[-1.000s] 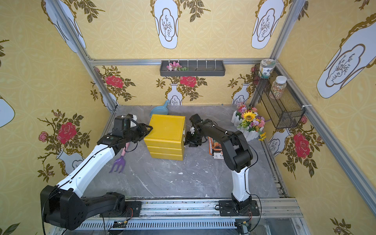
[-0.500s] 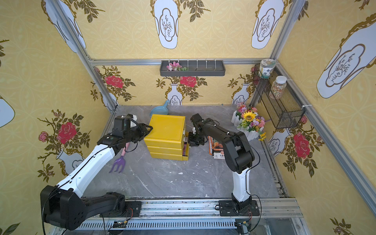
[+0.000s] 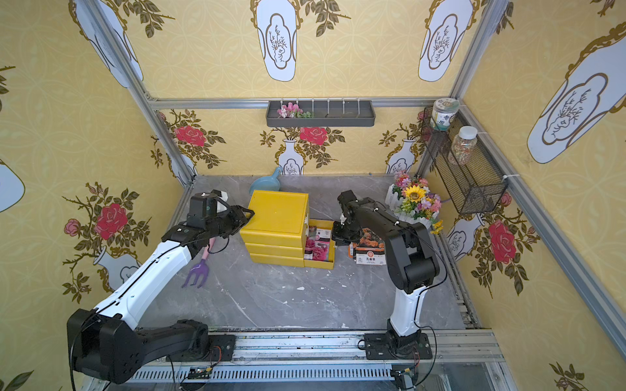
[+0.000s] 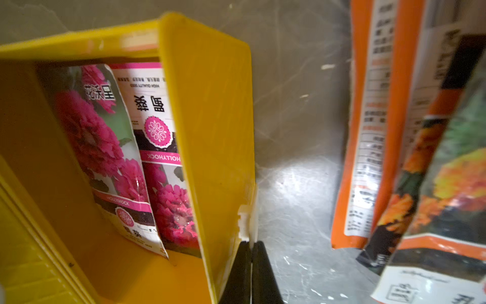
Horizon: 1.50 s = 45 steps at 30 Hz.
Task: Take the seed bags out of the drawer
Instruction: Open the drawer in the storage box.
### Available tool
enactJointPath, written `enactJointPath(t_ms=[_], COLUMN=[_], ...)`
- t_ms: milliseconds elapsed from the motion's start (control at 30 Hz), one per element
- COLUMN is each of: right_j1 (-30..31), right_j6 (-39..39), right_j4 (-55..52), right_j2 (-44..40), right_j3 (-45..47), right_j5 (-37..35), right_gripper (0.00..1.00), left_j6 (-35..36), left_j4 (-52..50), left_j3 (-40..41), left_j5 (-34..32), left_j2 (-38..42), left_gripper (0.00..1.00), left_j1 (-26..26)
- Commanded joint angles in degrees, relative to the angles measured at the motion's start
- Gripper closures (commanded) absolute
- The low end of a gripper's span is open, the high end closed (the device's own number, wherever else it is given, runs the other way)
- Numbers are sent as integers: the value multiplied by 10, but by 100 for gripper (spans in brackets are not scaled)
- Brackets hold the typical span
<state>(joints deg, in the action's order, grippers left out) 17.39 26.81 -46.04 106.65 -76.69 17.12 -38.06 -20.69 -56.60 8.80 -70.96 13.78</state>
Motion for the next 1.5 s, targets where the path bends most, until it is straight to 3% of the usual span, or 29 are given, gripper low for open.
enactJointPath(t_ms=[0, 433, 900, 1167, 1467], right_j1=[-13, -27, -26, 11, 64], right_j6=[-17, -23, -24, 8, 54], right_j4=[-12, -19, -42, -23, 28], right_j2=[-8, -11, -38, -41, 16], right_j3=[2, 3, -25, -53, -61], right_j5=[-8, -24, -59, -13, 26], right_gripper=[93, 89, 69, 65, 63], left_j6=[7, 4, 4, 4, 5], left_j4=[-111, -111, -110, -109, -110], left_j3=[11, 11, 9, 7, 6], left_j5=[-22, -21, -21, -22, -21], left_j2=[-8, -5, -6, -8, -6], left_gripper=[54, 54, 54, 54, 54], left_j1=[-1, -1, -1, -1, -1])
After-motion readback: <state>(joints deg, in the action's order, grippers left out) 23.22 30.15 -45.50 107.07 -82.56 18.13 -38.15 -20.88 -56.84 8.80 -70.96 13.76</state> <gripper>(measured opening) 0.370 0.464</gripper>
